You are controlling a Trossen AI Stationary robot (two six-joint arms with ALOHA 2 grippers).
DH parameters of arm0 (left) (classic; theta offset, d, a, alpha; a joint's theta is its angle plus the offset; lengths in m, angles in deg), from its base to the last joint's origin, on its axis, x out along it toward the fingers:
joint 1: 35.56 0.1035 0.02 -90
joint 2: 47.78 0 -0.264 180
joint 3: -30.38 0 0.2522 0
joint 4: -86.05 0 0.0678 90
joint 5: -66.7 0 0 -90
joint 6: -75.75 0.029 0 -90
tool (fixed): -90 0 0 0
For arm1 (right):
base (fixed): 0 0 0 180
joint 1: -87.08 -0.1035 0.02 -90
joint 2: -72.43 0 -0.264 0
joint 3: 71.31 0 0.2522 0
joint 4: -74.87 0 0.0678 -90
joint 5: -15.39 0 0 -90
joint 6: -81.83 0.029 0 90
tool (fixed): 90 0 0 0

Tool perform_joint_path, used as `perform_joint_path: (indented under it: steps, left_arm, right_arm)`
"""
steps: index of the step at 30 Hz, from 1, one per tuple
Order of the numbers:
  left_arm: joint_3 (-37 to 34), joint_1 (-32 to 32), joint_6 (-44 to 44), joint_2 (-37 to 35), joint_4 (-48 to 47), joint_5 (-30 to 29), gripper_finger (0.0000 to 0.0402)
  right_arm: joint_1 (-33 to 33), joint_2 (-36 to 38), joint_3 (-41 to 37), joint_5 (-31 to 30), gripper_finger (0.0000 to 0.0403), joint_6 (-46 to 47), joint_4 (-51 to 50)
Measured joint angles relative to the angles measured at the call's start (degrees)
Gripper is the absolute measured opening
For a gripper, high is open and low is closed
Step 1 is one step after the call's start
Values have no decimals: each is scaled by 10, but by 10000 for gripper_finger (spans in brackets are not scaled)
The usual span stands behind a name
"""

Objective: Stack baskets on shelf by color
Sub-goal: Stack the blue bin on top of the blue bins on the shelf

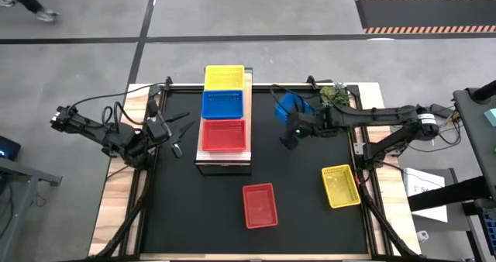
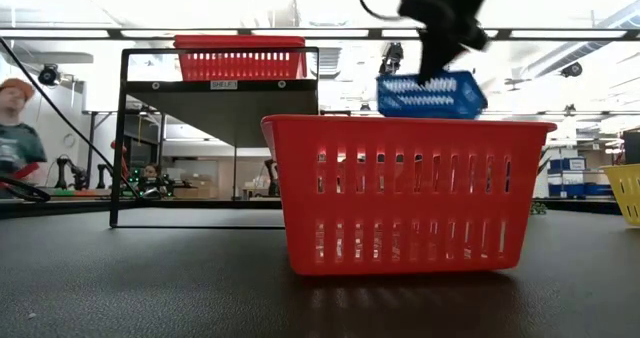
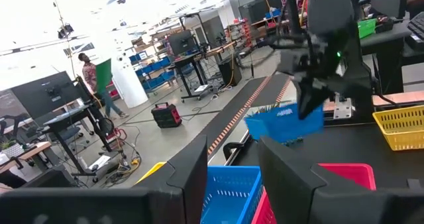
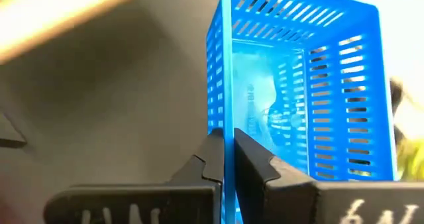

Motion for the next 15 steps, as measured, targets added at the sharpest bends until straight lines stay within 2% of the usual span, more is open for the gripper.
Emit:
perform_joint_path:
  steps: [15]
  left_arm:
    - [0,0,0,0,0,0,118]
  right_arm:
    - [0,-158,270,1,9,-346,-14]
